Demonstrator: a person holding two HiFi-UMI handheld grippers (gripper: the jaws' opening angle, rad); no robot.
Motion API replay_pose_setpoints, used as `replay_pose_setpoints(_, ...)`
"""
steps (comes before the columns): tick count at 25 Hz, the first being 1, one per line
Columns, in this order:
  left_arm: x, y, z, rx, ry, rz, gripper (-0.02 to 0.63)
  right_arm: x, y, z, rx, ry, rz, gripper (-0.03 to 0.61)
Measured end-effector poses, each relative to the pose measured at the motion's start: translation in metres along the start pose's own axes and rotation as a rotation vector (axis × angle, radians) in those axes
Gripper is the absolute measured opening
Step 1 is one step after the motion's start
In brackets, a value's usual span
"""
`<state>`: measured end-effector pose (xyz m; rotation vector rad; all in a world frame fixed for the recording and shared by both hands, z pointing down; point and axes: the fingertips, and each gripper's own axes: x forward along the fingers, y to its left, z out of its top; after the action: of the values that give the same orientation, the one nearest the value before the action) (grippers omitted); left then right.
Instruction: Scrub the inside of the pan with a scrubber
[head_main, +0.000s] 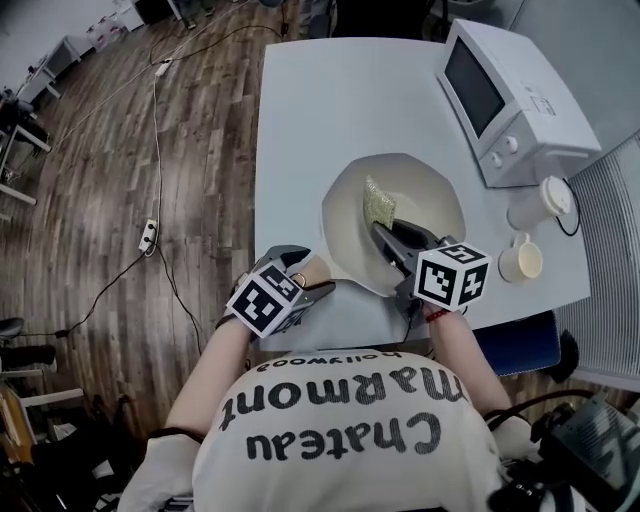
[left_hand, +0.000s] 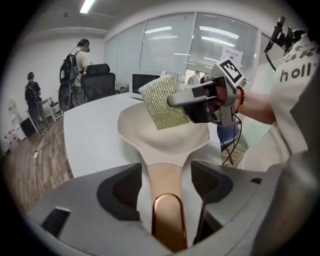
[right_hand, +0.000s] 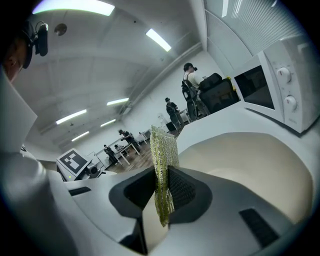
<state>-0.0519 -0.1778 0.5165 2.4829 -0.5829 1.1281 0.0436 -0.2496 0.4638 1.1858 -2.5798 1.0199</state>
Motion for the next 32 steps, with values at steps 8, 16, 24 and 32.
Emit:
replay_pose_setpoints(8,0.020,0.000,-0.015,0.060,0.140,-0.083,0.310,0.047,0.007,-0.013,-0.060,0.137,0.077,0.067)
replay_pose_setpoints(16,0.019,0.008,-0.013,0.080,0.167,-0.113,0.233,0.084,0.013,-0.046,-0.150,0.305,0.178,0.067)
replay_pose_setpoints(24,0.015,0.009,-0.015,0.121,0.184,-0.172,0.236,0.105,0.015,-0.041,-0.043,0.307,0.301,0.067)
replay_pose_setpoints(32,0.017,0.010,-0.012,0.118,0.163,-0.226,0.238,0.121,-0.009,-0.025,-0.005,0.138,0.177,0.077)
